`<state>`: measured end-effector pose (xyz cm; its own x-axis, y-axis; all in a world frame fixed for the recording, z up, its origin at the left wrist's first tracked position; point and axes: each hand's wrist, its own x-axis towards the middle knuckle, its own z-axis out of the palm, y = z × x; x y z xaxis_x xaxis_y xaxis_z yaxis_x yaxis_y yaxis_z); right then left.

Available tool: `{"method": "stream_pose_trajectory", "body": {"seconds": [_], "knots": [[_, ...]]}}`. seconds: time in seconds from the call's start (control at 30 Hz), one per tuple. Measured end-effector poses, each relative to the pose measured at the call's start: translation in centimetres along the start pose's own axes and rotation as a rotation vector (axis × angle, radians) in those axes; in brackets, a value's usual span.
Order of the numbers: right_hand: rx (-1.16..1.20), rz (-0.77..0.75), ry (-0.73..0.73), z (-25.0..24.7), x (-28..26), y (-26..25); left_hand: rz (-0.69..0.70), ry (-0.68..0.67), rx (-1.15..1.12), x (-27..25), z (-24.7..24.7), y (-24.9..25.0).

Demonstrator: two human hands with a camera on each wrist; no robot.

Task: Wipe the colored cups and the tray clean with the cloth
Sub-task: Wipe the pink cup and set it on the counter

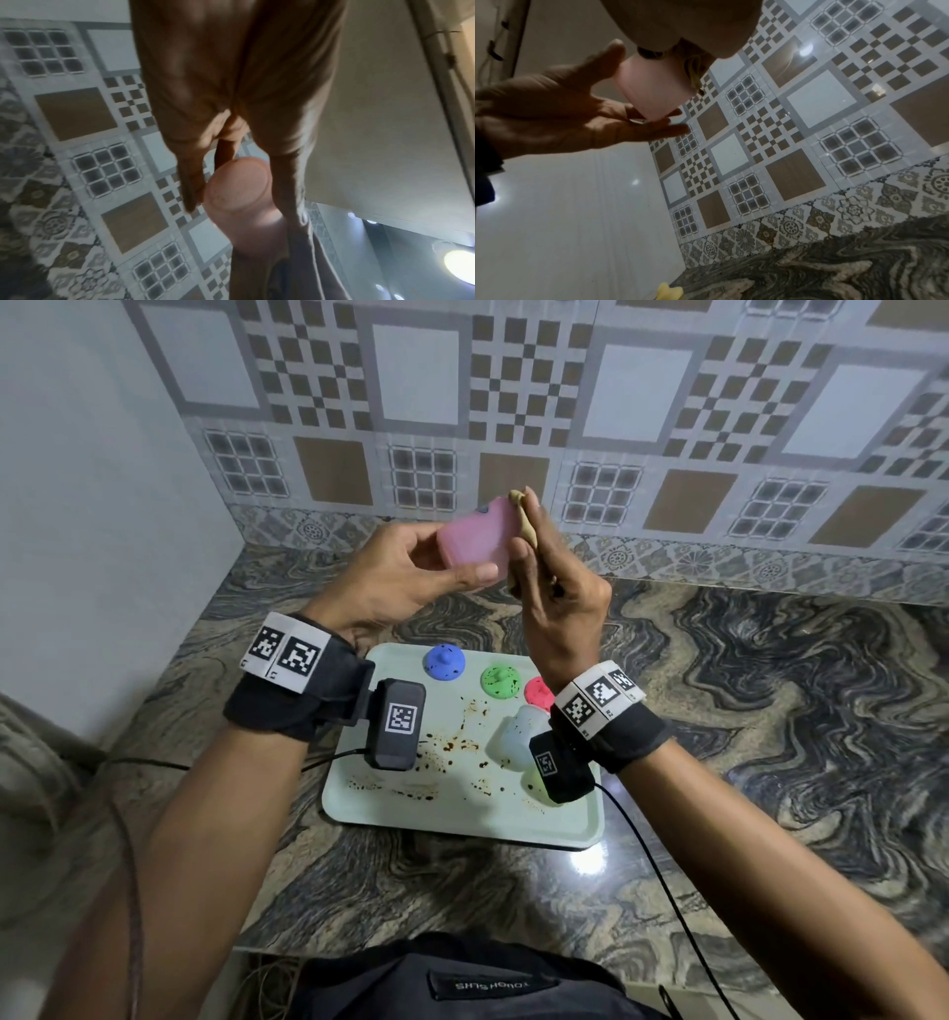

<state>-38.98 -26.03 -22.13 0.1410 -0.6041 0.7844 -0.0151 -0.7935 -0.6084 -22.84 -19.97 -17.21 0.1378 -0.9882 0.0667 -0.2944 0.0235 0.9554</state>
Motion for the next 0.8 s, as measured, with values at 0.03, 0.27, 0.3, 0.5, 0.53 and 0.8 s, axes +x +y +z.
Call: {"method": "stream_pose_trajectory", "body": {"seconds": [0.03,0.27,0.3,0.5,0.53,0.8], "knots": [[-0.001,-0.004,-0.002,0.0,-0.2,0.1,-0.040,-0.030,-0.020,0.0,-0.1,-0.2],[0.007,0.054,-0.069,0.1,-1.0,0.2,-0.015,0.040,-0.058,-0.4,-0.1,-0.9],[-0.006,0.064,-0.073,0.2,-0.8,0.0,0.077,0.101,0.109,-0.5,0.2,-1.0],[-0.031,0.033,-0.034,0.4,-0.3,0.0,0.131,0.042,0.061,-1.2,-0.1,-0.9],[-0.026,0.025,-0.034,0.4,-0.4,0.0,0.112,0.032,-0.013,-1.3,-0.3,-1.0],[0.097,0.173,-0.010,2.1,-1.0,0.2,0.353,0.258,0.275,-2.2,-0.4,-1.4]]}}
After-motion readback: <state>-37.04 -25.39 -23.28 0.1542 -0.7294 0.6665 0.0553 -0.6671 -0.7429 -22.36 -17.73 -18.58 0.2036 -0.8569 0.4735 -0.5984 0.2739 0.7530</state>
